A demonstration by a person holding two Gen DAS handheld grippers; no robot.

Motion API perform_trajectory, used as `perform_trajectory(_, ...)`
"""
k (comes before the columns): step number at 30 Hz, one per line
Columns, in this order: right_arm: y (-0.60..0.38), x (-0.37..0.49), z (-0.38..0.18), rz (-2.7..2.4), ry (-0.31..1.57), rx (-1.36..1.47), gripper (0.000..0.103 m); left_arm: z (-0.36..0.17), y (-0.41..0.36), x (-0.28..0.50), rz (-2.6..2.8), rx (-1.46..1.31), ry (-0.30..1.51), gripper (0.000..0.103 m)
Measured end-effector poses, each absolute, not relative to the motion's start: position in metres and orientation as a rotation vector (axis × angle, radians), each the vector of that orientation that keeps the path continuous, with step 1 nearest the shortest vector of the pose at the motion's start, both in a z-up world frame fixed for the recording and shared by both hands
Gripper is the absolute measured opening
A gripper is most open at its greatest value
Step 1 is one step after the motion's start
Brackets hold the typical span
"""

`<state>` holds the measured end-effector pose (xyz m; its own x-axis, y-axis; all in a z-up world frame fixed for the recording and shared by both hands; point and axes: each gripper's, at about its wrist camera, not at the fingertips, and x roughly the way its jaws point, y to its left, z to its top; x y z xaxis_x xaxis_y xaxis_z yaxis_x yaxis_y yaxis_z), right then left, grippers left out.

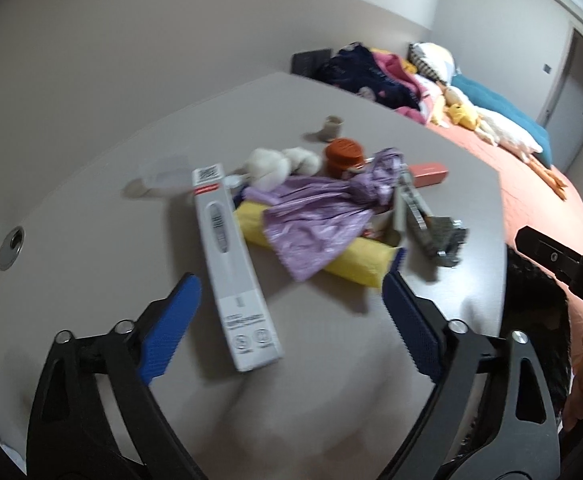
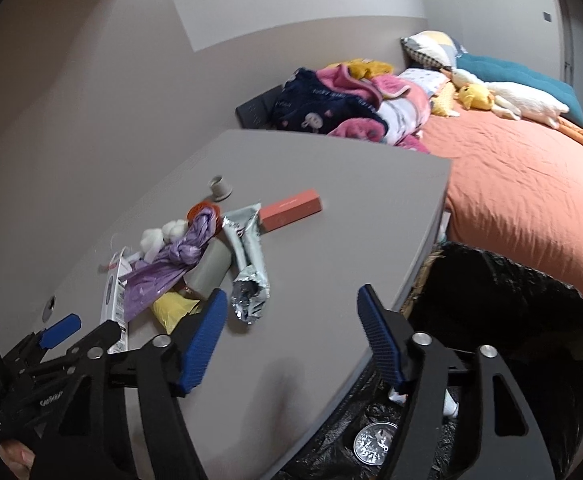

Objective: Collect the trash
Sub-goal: 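Move both tools back over the trash on the table, then grasp the white thermometer box with the left tool while the right tool grasps the silver tube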

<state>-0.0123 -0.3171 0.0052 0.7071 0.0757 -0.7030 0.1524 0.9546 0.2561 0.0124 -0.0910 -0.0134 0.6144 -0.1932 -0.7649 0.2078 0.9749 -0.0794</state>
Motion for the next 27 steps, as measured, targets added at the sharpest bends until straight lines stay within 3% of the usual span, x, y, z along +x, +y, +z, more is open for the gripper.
perform_trajectory(9,-0.302,0.018,-0.013,-0.018,0.858,0.26,0.055,-0.041,-0.07,0.036,-0.166,-0.016,0.975,0.057)
perform_trajectory(24,-0.283,0.073,-0.038,0.024,0.906,0.205,0.046,-0.049,-0.054,0.06,-0.1,-0.021,0.989,0.042)
perform_trajectory(27,-0.283,0.08,-0.042,0.028,0.913,0.204,0.038,-0.049,-0.053,0.062,-0.093,-0.008,0.978,0.04)
